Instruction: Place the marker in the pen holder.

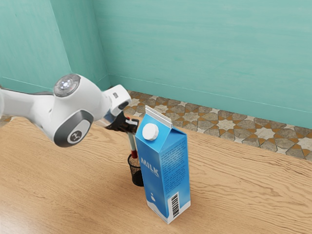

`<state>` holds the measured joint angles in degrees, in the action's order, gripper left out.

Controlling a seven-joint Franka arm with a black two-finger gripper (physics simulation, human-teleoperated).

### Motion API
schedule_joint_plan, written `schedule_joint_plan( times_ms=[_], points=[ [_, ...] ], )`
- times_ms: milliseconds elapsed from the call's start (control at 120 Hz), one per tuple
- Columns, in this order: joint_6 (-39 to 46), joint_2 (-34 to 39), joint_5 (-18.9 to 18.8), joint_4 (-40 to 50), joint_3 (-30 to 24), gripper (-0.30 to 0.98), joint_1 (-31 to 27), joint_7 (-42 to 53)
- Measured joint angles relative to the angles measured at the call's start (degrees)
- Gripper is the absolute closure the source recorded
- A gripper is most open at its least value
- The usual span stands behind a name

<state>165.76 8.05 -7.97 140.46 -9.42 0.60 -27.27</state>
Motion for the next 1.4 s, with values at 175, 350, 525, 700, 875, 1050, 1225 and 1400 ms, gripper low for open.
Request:
schedule_joint_plan(
  times_ms=[175, 350, 525, 700, 875, 1050, 1225, 1400],
  points=[
    [0.3, -0.2, 0.1, 0.0, 0.0, 0.74, 0.0, -1.6],
    [0.3, -0.2, 0.1, 0.0, 0.0, 0.74, -0.1, -2.8],
    [0.2, -1.0, -0.1, -0.1, 0.1, 0.74, -0.6, -3.5],
    [0.2, -2.2, -0.4, -0.5, 0.4, 0.74, -1.1, -3.8],
    [0.0, -2.1, 0.0, -0.6, 0.3, 0.41, -0.9, -4.1],
    [-3.4, -0.5, 0.1, -1.3, 0.7, 0.18, -2.3, -4.3],
    [-24.5, -2.5, 0.2, -24.5, 3.5, 0.08, -3.9, -3.1],
    [-51.7, -8.6, 0.3, -49.3, 5.3, 0.03, -2.3, 1.8]
  ],
)
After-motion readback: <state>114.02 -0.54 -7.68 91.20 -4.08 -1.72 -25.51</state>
